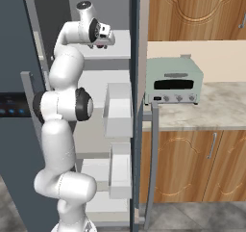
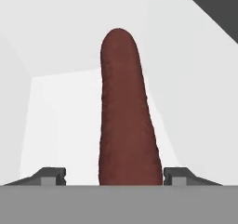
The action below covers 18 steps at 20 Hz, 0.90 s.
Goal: Retrieve the sausage and cheese from the fridge and place them on the cutting board on the counter.
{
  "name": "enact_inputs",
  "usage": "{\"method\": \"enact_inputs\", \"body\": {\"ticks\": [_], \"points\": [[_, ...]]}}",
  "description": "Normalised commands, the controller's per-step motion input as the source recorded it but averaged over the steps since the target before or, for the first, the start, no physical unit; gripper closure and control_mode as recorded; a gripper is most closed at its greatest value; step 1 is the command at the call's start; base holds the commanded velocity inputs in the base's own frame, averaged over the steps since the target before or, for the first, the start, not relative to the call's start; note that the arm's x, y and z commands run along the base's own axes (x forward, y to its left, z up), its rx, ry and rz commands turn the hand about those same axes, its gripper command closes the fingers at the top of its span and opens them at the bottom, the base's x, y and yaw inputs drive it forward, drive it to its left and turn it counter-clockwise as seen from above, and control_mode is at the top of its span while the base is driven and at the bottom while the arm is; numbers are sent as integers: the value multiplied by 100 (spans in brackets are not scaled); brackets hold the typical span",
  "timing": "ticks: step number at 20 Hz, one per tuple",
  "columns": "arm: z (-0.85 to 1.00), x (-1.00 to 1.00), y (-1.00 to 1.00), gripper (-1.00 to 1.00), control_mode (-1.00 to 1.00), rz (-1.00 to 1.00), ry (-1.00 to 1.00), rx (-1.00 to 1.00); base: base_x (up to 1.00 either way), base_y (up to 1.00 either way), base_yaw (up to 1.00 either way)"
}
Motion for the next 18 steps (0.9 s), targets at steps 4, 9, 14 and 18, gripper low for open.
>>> {"method": "enact_inputs", "body": {"ticks": [4, 9, 14, 18], "points": [[-7, 2, 0, 100, -100, 0, 8, 0, 0, 0, 0], [0, 2, 0, 100, -100, 0, 2, 0, 0, 0, 0], [0, -45, 0, 100, -100, 0, -7, 0, 0, 0, 0], [-16, -77, -2, 100, -100, -1, -9, 0, 0, 0, 0]]}}
